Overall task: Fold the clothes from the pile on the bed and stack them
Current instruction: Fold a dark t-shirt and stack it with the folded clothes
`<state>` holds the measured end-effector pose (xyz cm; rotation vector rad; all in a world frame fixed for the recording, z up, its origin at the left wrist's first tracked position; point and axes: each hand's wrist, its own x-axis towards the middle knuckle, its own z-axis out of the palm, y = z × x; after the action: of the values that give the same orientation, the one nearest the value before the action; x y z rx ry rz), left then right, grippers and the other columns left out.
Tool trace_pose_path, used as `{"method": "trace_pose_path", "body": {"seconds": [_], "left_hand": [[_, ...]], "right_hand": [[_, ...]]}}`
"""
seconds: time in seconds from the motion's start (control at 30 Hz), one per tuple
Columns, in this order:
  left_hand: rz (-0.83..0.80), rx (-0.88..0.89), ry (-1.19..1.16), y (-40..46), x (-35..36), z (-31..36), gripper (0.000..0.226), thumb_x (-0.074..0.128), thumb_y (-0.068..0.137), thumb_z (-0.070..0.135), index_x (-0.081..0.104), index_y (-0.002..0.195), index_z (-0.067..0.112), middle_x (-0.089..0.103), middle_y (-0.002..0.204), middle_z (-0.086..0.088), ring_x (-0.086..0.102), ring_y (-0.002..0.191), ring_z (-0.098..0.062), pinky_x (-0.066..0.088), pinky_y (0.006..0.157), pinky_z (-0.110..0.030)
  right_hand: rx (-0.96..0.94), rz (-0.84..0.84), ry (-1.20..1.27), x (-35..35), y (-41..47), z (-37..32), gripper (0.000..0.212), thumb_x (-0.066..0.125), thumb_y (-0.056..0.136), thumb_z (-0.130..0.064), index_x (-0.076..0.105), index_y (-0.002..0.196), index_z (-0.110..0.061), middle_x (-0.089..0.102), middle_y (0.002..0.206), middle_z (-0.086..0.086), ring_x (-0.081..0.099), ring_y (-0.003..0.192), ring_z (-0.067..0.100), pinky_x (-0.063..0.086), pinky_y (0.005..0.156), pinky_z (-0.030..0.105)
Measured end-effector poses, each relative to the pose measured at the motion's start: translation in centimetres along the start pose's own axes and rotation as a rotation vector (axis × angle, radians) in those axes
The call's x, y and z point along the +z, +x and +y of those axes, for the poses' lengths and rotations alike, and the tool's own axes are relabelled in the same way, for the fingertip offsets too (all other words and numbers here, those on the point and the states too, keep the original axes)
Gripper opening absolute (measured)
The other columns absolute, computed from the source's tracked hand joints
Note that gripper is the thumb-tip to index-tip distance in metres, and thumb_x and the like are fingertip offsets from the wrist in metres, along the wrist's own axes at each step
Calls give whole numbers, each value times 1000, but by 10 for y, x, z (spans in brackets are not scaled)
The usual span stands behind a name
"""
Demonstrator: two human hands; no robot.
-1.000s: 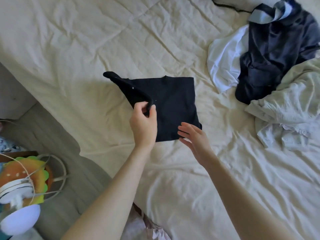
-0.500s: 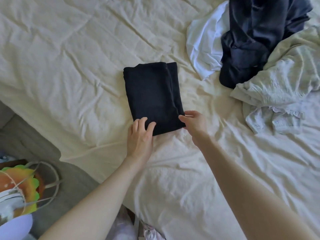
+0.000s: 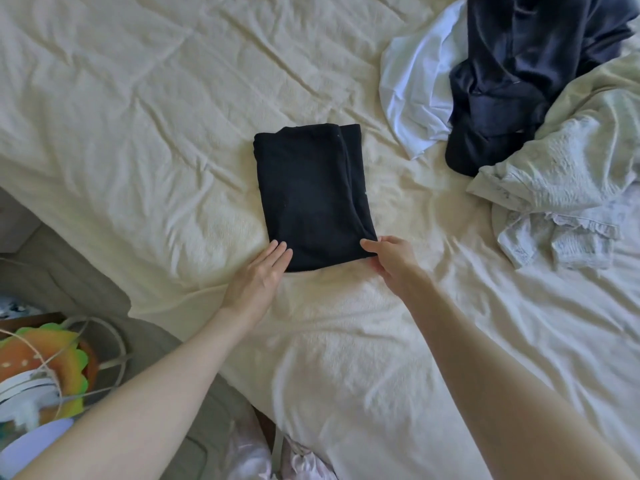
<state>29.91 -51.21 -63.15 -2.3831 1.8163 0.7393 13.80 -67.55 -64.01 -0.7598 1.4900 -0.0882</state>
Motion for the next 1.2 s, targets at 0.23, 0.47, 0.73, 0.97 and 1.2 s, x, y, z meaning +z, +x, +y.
{"method": "trace_pose_path", "body": {"seconds": [0.23, 0.47, 0.73, 0.97, 1.2], "left_hand": [[162, -14, -436, -42, -6, 8, 38, 50, 89, -12, 60, 123, 1, 55, 132, -9, 48, 128, -23, 42, 102, -26], [-248, -176, -696, -97, -10, 17, 28, 50, 95, 11, 67, 108, 29, 66, 97, 21, 61, 91, 5, 46, 81, -17], [-51, -348, -1006, -91, -23, 19, 25, 61, 90, 15, 63, 93, 40, 65, 89, 25, 60, 87, 15, 40, 72, 1], [264, -474, -1177, -29, -34, 4, 13, 55, 94, 15, 63, 102, 19, 69, 98, -2, 66, 89, -16, 58, 72, -29], [318, -704, -1147, 6, -15, -1, 32, 51, 95, 35, 57, 117, 11, 63, 106, 0, 61, 94, -13, 52, 80, -27]], "right_hand": [[58, -14, 144, -16, -44, 24, 15, 64, 88, -7, 52, 79, -8, 66, 90, 7, 66, 84, 17, 54, 71, 23], [197, 86, 1, -53, -111, 81, 22, 71, 81, -9, 50, 77, -7, 54, 63, 2, 59, 53, 9, 52, 58, 21], [-128, 164, -137, -43, -125, 54, 19, 65, 87, -22, 58, 105, -23, 69, 62, -4, 60, 52, 6, 49, 60, 25], [-177, 91, -115, -9, -70, -6, 20, 59, 90, -30, 69, 89, -13, 64, 62, -3, 60, 62, 12, 53, 66, 25], [-510, 250, -559, 12, -48, -6, 37, 56, 93, -26, 54, 127, -12, 54, 121, 1, 53, 108, 14, 44, 82, 19]]}}
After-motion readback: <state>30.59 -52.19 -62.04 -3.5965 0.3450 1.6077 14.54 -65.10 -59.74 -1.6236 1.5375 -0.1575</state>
